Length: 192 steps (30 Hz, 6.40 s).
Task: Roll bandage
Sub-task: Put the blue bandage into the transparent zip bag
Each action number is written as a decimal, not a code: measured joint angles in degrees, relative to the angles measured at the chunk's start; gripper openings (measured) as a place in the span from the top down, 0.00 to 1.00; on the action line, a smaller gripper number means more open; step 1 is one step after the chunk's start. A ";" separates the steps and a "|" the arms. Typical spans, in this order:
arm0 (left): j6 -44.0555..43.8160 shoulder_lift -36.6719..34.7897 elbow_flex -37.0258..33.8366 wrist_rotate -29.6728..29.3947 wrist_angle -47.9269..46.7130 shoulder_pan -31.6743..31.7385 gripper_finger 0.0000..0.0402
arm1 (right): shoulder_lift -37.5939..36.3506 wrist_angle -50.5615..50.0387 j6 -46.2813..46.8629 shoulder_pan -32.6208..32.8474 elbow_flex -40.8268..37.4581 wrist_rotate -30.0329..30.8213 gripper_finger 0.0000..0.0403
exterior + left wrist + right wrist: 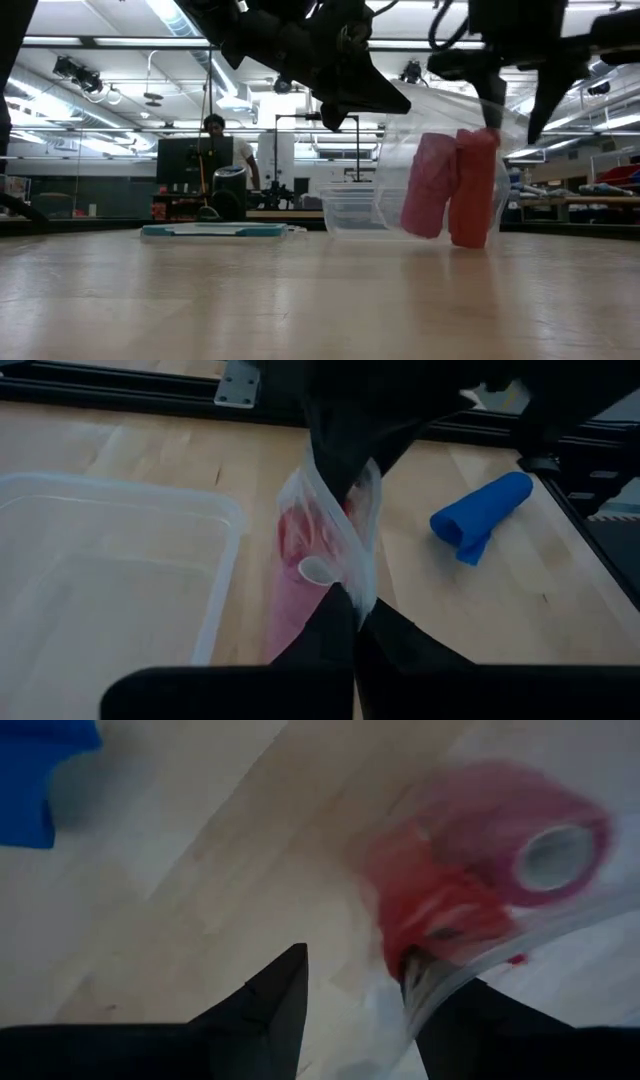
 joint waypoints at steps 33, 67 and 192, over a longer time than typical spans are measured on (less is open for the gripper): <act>1.35 0.00 0.00 -1.34 0.13 -0.11 1.00 | -0.11 11.63 -0.67 -0.86 2.54 9.07 0.62; 0.94 2.67 -0.04 -2.76 2.17 -0.39 1.00 | -2.86 3.82 33.67 3.85 7.37 0.44 0.63; 5.90 2.62 0.00 2.30 -2.51 -0.56 1.00 | 8.70 19.78 132.40 36.88 -12.78 -19.50 0.69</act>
